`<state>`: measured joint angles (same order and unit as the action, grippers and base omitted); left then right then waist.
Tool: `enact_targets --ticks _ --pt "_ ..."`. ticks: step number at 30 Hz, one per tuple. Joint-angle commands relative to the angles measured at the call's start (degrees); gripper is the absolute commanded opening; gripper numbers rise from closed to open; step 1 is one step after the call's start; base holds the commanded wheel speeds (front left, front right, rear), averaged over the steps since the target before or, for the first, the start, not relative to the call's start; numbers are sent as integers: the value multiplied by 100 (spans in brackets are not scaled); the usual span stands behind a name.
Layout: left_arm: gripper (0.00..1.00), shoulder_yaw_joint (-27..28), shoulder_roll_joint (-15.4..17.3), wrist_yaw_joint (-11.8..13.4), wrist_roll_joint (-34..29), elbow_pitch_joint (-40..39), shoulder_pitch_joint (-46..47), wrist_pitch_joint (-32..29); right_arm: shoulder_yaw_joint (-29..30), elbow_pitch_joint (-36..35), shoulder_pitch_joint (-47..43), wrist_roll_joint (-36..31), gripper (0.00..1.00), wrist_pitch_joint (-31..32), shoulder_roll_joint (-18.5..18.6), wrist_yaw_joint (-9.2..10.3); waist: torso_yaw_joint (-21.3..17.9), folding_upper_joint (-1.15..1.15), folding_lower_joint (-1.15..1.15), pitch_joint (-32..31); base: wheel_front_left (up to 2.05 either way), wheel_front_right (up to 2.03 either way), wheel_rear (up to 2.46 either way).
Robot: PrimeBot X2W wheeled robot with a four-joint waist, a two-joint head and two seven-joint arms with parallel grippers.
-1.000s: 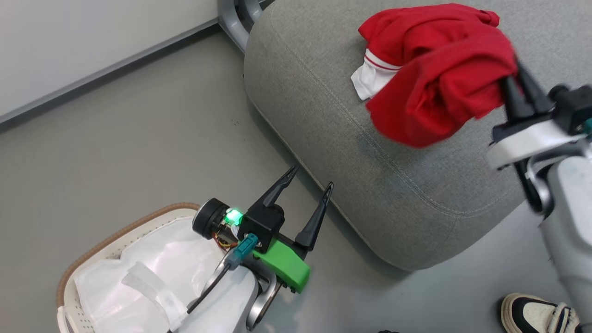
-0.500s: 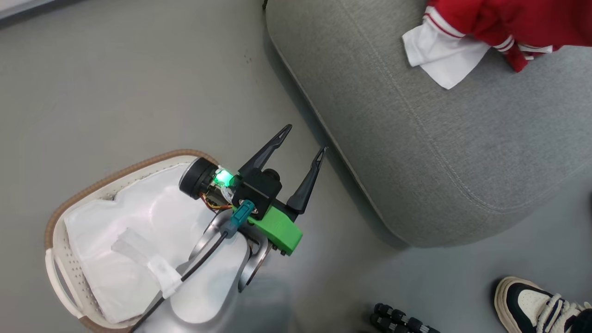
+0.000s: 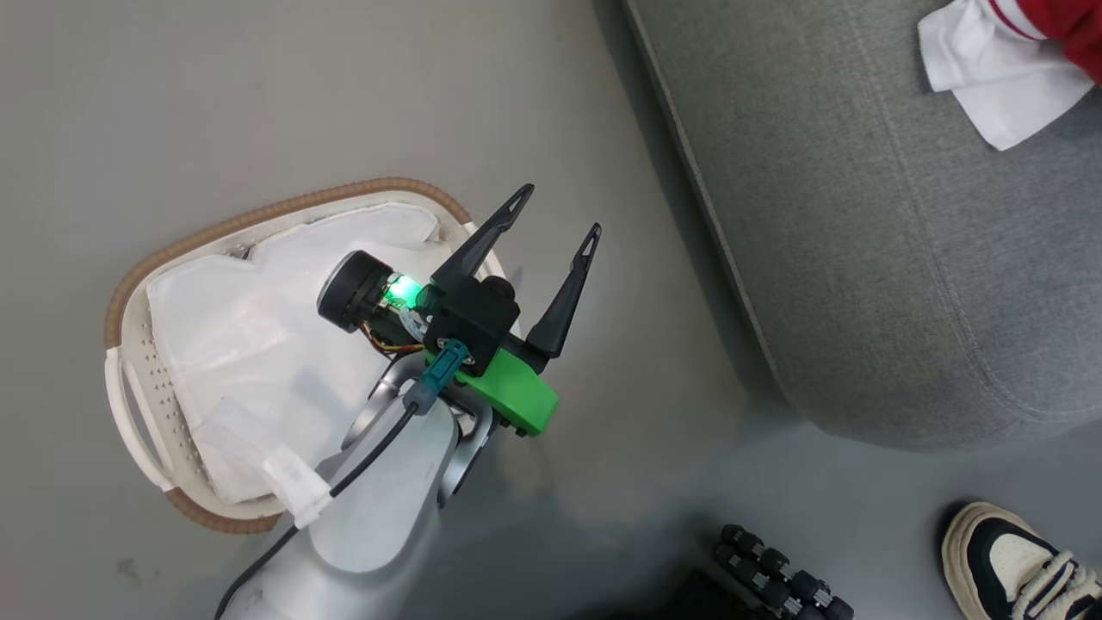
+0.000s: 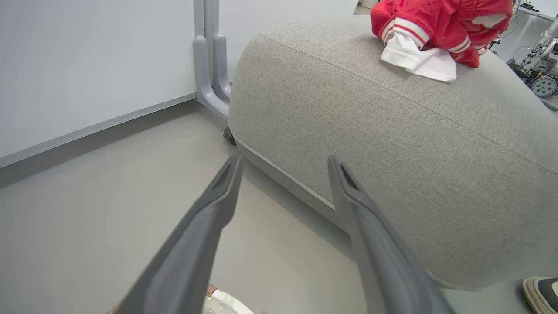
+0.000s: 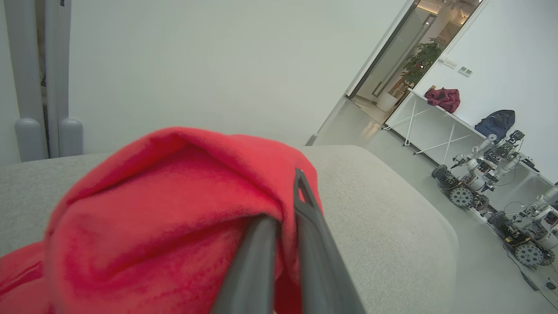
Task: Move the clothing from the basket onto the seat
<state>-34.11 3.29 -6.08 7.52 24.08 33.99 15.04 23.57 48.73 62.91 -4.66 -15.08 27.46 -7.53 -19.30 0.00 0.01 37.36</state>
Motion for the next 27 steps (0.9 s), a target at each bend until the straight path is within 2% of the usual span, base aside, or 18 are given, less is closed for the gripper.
enact_targets --ticks 1,7,8,9,10,17,27 --pt "100 -6 23 -4 -23 -39 121 20 144 110 -131 -106 0 -13 -56 8 284 0 -1 304 0 0 0" --pt "100 68 14 44 -57 -58 132 20 646 302 -455 -365 0 -13 -399 8 372 0 -1 334 0 0 0" --pt "100 78 13 40 -59 -48 125 20 686 262 -513 -379 7 -13 -434 8 378 0 -1 321 0 0 0" --pt "100 92 11 38 -59 -44 119 20 710 188 -569 -375 82 -13 -506 8 382 0 -1 301 0 0 0" --pt "100 103 9 38 -54 -39 109 20 726 122 -627 -345 100 -13 -562 8 384 0 -1 272 0 0 0" --pt "100 209 -7 54 84 -11 -132 20 804 -544 -1392 -101 100 -13 -827 8 395 0 -1 -168 0 0 0" --pt "100 640 -20 179 203 -105 -710 20 562 -1604 -2934 375 100 -13 -1230 8 555 0 -1 -1105 0 0 0"
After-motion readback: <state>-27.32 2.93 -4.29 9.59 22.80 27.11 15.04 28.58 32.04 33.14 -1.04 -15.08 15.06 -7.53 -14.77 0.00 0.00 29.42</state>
